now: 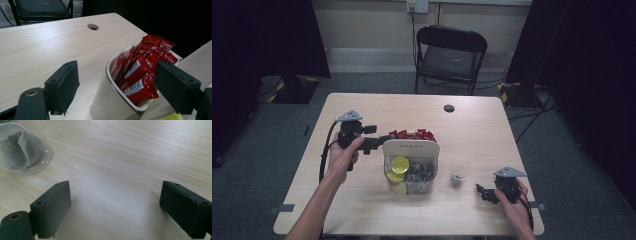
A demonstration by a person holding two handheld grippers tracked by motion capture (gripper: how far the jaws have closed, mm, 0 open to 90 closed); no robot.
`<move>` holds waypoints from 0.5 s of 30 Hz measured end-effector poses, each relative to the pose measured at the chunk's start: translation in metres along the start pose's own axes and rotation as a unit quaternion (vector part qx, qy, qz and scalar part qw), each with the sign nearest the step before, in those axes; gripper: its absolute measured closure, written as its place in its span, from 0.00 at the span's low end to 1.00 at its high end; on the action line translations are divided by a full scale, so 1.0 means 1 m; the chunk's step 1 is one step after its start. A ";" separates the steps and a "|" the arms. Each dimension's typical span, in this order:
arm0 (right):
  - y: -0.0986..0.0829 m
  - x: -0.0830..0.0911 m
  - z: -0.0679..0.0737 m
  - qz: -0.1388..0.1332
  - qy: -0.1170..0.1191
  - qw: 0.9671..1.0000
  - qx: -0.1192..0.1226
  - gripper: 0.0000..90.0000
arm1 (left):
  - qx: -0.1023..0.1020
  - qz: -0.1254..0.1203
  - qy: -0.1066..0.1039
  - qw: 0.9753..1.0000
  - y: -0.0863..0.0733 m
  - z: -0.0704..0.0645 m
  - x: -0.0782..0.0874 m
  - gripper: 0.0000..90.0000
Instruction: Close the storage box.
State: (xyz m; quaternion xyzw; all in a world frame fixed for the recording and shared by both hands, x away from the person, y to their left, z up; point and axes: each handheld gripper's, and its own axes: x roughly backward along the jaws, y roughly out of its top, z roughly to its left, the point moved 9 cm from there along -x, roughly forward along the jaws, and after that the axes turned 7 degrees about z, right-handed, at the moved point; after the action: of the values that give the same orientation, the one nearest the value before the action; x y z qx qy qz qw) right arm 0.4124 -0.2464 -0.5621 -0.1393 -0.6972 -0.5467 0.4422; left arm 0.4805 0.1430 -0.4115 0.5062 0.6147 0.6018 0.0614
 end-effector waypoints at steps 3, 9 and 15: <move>-0.001 0.000 0.000 0.001 -0.001 1.000 -0.002 0.11 | -0.003 0.002 0.001 1.000 -0.001 -0.002 0.002 0.22; -0.001 0.001 0.001 0.000 0.000 1.000 0.000 0.11 | -0.011 -0.001 -0.005 1.000 -0.001 -0.008 0.007 0.22; -0.001 0.001 0.001 0.000 0.000 1.000 0.000 0.11 | -0.010 0.003 -0.004 1.000 -0.005 -0.007 0.009 0.22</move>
State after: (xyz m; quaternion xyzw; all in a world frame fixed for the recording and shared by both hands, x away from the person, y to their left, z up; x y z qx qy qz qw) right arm 0.4114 -0.2462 -0.5621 -0.1393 -0.6976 -0.5465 0.4419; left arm 0.4690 0.1457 -0.4094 0.5098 0.6070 0.6059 0.0672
